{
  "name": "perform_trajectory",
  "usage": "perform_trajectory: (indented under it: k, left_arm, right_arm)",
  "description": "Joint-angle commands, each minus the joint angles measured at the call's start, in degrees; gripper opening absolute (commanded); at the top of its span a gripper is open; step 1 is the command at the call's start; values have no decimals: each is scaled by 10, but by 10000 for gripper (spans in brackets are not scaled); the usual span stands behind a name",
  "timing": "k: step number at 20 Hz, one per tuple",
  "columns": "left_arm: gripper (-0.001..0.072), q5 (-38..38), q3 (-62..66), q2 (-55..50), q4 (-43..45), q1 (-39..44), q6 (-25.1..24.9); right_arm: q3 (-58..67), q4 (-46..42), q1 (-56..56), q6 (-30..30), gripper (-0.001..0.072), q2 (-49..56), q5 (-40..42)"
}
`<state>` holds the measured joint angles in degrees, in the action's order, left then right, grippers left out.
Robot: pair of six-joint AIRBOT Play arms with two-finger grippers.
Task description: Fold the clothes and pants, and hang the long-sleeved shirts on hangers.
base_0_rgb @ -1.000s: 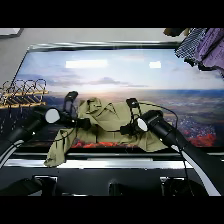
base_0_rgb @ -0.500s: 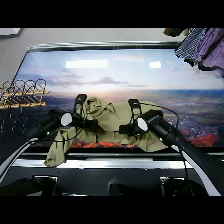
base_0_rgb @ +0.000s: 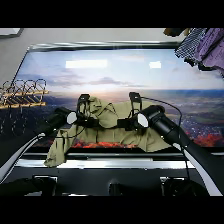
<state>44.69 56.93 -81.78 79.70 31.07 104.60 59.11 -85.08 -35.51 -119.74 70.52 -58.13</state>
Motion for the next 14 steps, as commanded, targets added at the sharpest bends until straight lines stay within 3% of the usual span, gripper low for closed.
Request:
perform_trajectory:
  k: [1,4,9,12,14]
  left_arm:
    - [21,12,27,-3,2,-8,0]
    - [20,131,115,3,3,-31,-24]
    - [20,359,297,35,3,-62,-28]
    - [20,466,388,57,3,-59,-19]
    - [20,511,428,77,3,-59,13]
  right_arm:
    - [13,-7,0,-4,21,0,-3]
    - [62,-71,9,-28,21,0,-59]
    - [224,-87,35,-31,21,-3,-154]
    - [316,-74,35,-39,21,-21,-227]
    - [366,-69,35,-51,21,-40,-279]
